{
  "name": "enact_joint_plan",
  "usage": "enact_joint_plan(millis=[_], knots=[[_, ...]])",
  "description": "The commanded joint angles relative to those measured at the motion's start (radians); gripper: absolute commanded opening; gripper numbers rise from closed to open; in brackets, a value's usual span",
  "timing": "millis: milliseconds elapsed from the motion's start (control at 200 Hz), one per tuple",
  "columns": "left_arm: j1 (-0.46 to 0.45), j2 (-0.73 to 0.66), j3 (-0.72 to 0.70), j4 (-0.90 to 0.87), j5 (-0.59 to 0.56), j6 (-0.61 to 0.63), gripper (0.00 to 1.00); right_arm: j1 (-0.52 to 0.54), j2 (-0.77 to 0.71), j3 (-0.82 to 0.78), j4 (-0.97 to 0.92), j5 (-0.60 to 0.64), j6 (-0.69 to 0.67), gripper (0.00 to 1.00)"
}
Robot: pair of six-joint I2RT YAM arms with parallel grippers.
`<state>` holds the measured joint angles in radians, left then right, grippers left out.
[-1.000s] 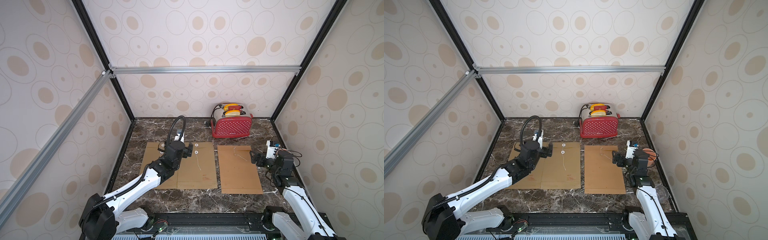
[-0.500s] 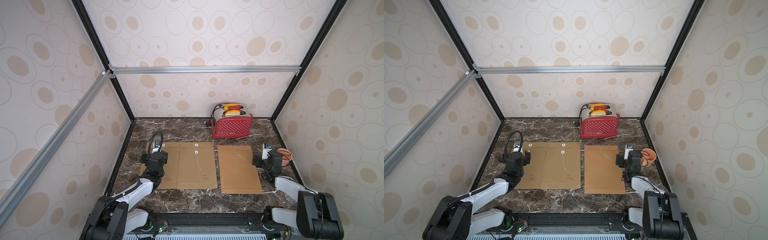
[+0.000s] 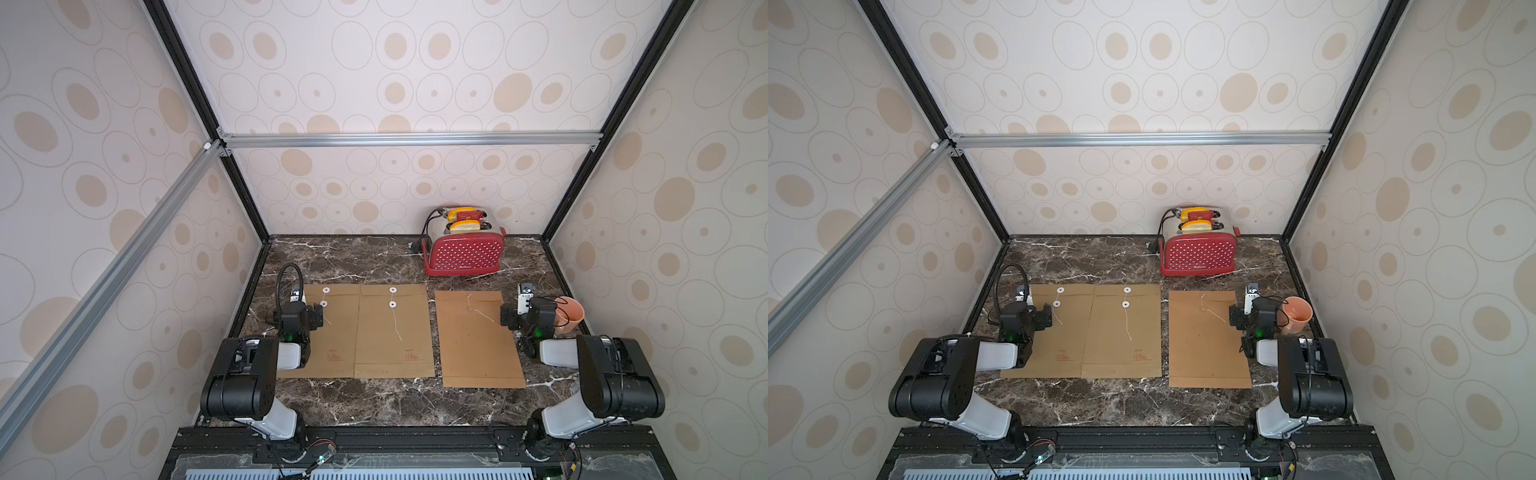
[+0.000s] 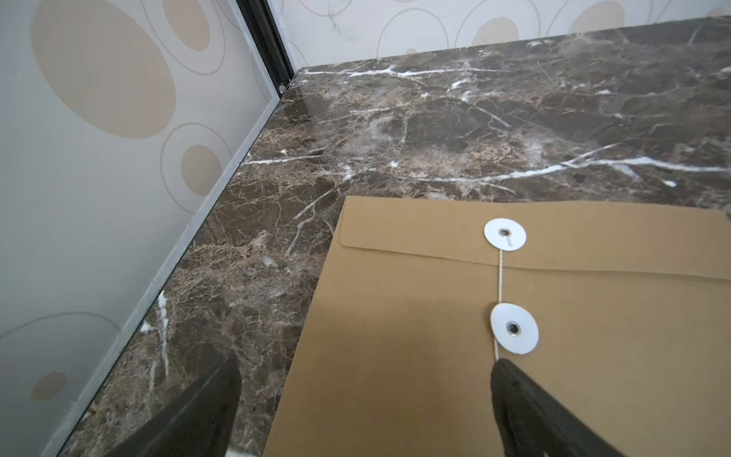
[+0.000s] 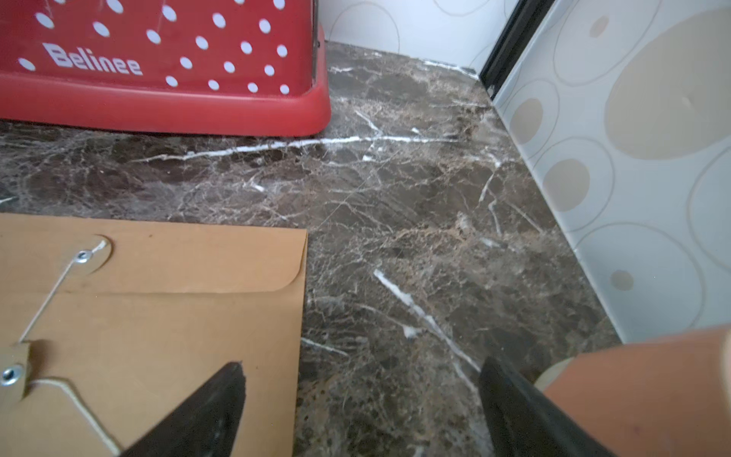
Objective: Close the mouth of the file bag
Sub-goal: Reset both arms
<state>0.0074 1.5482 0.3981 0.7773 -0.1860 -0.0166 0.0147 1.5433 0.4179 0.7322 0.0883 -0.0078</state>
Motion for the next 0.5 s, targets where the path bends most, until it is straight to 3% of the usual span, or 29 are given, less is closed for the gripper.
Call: enact_joint_plan(millis=[0, 496], knots=[[0.005, -0.001, 0.036, 0.053, 0.040, -0.019, 0.98, 0.004, -0.010, 0.005, 0.048, 0.000, -0.017, 1.00], [0.005, -0.008, 0.031, 0.050, 0.039, -0.018, 0.99, 0.007, 0.000, 0.013, 0.041, 0.003, -0.019, 1.00]])
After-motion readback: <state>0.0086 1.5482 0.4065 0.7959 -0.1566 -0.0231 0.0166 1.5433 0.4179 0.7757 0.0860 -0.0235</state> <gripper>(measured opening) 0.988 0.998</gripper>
